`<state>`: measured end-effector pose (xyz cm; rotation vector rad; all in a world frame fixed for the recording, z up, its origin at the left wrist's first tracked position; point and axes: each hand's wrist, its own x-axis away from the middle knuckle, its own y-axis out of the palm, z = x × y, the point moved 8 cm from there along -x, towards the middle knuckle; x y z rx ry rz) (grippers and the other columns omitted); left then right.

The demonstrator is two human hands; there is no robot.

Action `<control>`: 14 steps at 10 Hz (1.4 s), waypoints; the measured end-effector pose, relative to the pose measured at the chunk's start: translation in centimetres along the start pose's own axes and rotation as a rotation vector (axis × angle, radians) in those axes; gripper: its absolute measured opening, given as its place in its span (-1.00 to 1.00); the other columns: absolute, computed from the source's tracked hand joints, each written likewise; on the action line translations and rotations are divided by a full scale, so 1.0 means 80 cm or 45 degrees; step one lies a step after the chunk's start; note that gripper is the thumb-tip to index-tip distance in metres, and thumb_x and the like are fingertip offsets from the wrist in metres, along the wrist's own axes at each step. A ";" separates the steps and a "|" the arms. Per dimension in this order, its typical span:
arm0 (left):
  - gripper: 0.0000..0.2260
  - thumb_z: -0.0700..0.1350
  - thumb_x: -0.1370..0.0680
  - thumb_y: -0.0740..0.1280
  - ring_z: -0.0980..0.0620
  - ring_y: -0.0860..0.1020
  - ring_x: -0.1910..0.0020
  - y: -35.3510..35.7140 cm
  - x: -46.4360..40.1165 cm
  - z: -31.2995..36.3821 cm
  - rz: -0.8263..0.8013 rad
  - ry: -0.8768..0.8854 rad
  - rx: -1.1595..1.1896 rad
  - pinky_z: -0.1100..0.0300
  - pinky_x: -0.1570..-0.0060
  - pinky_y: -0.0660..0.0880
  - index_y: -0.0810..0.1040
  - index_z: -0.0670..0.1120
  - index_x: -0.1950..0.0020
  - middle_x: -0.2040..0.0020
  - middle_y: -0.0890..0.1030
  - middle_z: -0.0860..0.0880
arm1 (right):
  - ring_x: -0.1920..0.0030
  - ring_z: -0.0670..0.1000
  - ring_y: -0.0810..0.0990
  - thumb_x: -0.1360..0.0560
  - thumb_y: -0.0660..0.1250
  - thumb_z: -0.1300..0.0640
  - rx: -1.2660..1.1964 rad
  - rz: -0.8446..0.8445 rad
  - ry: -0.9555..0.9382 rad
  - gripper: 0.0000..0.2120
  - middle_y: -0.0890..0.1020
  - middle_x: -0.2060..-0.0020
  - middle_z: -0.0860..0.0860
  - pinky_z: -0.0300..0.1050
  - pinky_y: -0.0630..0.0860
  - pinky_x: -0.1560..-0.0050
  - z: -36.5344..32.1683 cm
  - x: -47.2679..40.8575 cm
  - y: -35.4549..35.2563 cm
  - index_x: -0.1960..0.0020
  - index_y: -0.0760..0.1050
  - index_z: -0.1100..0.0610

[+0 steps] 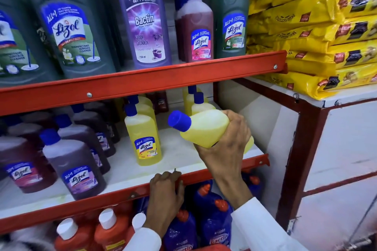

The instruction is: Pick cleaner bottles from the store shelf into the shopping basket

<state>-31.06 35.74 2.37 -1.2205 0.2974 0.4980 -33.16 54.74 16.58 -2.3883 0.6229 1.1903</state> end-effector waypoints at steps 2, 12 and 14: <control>-0.73 -0.07 -0.45 0.33 -0.15 0.59 0.11 -0.003 0.002 0.001 0.011 -0.005 0.044 -0.02 -0.03 0.53 0.63 0.00 -0.13 0.06 0.72 -0.07 | -0.21 0.16 0.46 -0.14 0.64 -0.01 -0.142 -0.044 0.211 -0.10 0.46 -0.18 0.13 0.27 0.48 -0.18 0.026 0.001 0.014 -0.32 0.21 0.09; -0.73 -0.14 -0.42 0.30 -0.15 0.56 0.13 0.002 -0.002 0.001 -0.033 -0.071 0.013 -0.03 -0.07 0.50 0.61 -0.01 -0.11 0.10 0.70 -0.10 | -0.30 0.15 0.45 -0.19 0.65 -0.09 -0.218 -0.403 0.679 -0.05 0.40 -0.27 0.10 0.21 0.57 -0.20 0.130 0.023 0.111 -0.37 0.17 0.13; -0.60 0.01 -0.47 0.31 -0.07 0.47 -0.29 -0.067 -0.003 0.018 0.193 0.027 -0.047 -0.09 -0.23 0.47 0.48 0.02 -0.31 -0.29 0.59 -0.03 | -0.33 0.10 0.40 -0.20 0.44 -0.28 -0.382 -0.216 0.651 -0.02 0.41 -0.33 0.06 0.08 0.43 -0.29 0.120 0.025 0.061 -0.47 0.18 0.09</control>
